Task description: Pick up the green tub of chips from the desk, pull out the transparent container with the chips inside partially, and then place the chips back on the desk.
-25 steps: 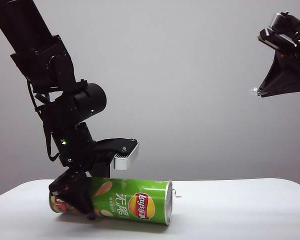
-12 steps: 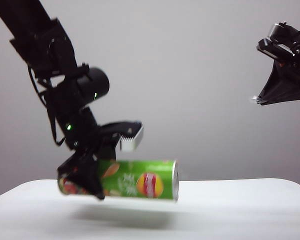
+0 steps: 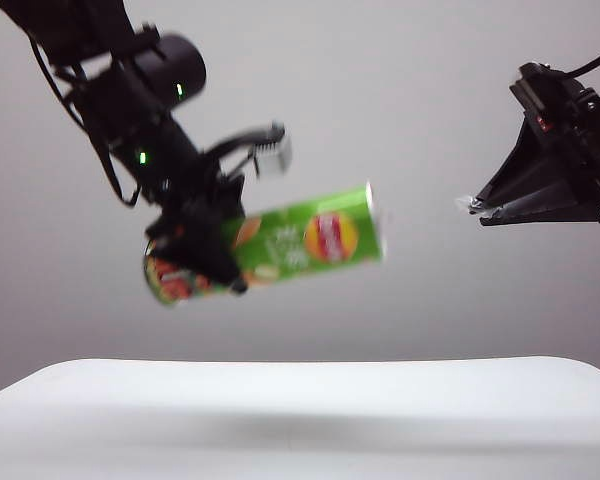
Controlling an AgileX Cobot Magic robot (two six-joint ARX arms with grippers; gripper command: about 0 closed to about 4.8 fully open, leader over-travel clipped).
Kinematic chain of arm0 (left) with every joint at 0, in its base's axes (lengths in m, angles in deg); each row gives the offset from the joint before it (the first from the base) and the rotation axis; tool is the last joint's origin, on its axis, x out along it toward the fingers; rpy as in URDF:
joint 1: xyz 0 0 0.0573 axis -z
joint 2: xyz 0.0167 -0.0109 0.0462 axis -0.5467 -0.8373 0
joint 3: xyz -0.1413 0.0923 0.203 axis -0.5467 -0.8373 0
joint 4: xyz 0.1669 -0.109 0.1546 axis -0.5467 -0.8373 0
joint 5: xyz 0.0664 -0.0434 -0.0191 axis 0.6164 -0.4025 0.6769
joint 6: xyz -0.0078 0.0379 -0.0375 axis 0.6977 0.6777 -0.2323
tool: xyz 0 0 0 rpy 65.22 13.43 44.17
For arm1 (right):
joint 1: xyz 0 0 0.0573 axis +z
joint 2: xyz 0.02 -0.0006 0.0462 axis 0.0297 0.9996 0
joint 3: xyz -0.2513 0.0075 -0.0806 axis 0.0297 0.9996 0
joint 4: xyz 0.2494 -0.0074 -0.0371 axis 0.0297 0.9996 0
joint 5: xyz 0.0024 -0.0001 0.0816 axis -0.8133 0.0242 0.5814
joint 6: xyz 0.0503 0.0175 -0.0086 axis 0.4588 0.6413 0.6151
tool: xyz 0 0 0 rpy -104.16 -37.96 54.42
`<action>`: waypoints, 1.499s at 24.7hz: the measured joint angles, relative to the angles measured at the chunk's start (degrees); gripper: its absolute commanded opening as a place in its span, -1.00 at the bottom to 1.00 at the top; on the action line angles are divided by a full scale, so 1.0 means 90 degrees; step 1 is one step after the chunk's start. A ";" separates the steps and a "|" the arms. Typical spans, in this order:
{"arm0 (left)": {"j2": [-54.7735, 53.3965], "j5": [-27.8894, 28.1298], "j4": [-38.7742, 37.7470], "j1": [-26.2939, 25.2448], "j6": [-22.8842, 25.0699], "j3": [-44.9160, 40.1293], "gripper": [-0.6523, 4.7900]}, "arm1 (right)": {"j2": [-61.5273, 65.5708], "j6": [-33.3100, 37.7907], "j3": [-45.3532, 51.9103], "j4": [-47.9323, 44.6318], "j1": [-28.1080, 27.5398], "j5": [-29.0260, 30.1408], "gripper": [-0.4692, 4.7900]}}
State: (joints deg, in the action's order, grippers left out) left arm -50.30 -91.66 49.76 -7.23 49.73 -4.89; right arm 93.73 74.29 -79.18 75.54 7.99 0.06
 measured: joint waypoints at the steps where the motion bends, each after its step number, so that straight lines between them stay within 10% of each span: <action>1: 0.0083 -0.0107 0.0000 -0.0002 -0.0092 0.0002 0.44 | 0.0005 0.0075 0.0000 0.0015 -0.0010 0.0233 -0.50; 9: 0.0204 -0.0658 -0.0291 0.0007 -0.0515 0.0027 0.44 | 0.0005 0.0525 -0.0002 -0.0427 -0.0002 0.1872 -0.50; 37: 0.0068 -0.1088 0.0090 0.0175 -0.0916 0.0022 0.44 | 0.0464 0.1651 -0.0002 -0.2059 0.0449 0.1945 -0.50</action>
State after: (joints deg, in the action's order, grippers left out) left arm -49.69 -101.45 50.57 -5.66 41.49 -4.69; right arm 97.91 89.16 -79.20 57.00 12.03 17.57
